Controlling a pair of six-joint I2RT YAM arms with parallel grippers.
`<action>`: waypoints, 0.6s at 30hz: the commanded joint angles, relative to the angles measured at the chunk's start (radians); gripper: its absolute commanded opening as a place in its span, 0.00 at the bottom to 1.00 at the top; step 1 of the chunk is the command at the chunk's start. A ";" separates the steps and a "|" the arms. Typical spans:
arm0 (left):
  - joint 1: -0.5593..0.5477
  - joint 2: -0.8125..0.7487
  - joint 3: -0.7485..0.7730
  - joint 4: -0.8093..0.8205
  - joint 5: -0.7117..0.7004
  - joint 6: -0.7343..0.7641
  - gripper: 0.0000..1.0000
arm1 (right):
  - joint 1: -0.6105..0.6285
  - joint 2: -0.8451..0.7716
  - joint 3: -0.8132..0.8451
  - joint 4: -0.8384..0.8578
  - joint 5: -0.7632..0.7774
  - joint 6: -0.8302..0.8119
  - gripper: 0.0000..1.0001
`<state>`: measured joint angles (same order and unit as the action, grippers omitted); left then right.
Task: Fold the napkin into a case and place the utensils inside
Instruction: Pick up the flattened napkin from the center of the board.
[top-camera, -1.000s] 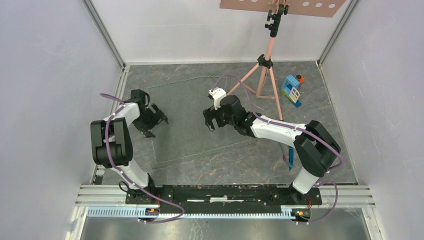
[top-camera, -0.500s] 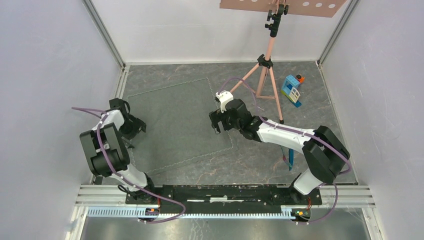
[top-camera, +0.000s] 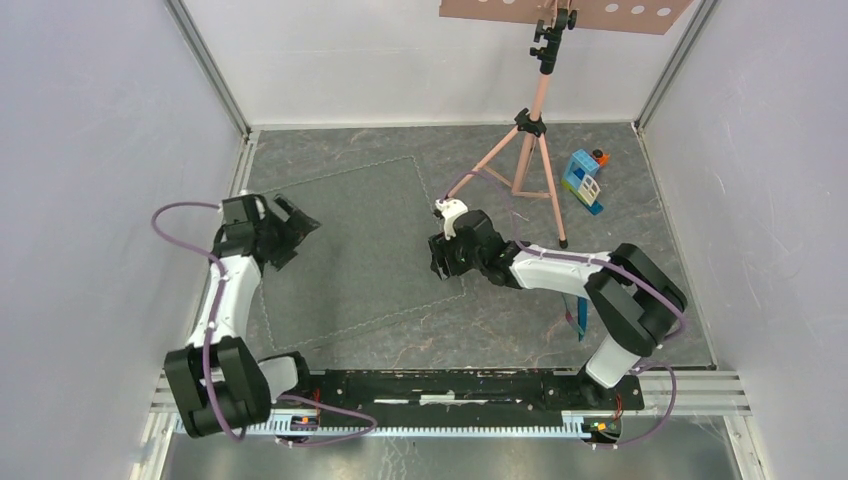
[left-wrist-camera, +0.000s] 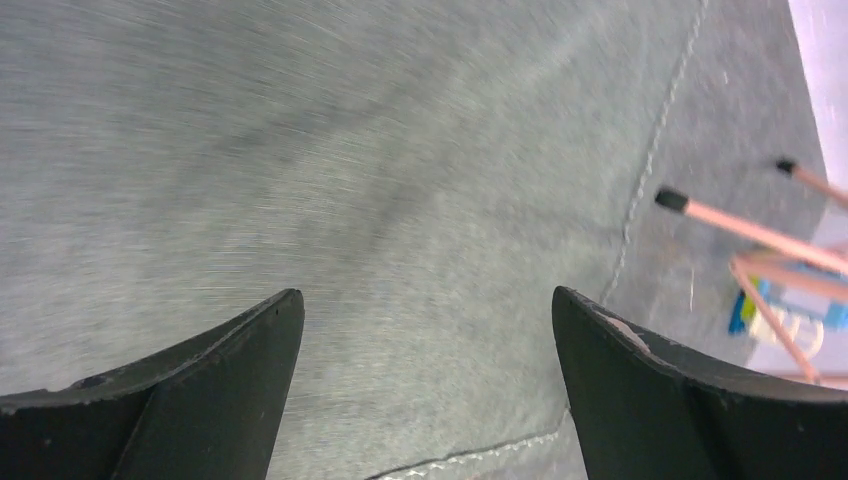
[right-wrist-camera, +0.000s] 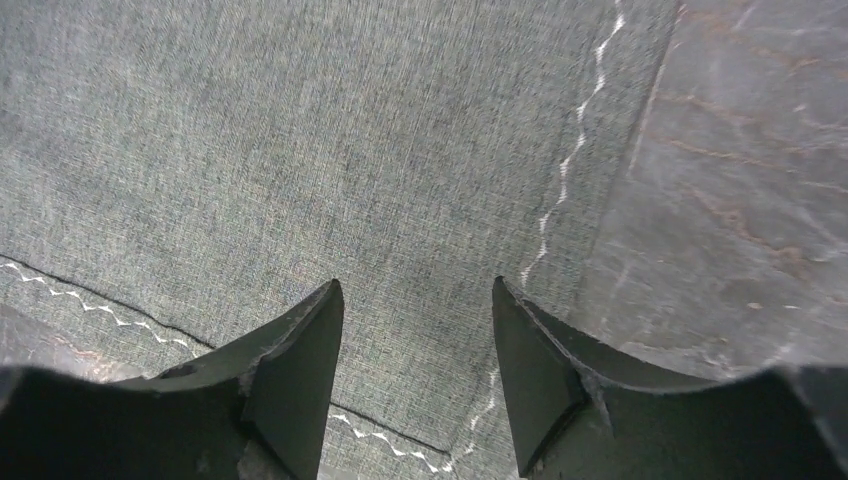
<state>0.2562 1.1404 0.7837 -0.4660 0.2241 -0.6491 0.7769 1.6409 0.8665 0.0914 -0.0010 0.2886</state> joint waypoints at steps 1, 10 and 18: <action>-0.140 0.090 0.049 0.133 0.120 -0.054 1.00 | 0.001 0.060 -0.004 0.065 -0.045 0.018 0.58; -0.230 0.167 0.130 0.046 0.116 0.003 1.00 | -0.030 0.072 -0.108 0.021 0.106 0.047 0.55; -0.243 0.097 0.099 -0.059 0.102 0.050 1.00 | -0.064 -0.005 -0.184 -0.022 0.145 0.084 0.55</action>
<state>0.0177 1.2976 0.8780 -0.4683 0.3161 -0.6621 0.7227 1.6665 0.7403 0.2005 0.0746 0.3489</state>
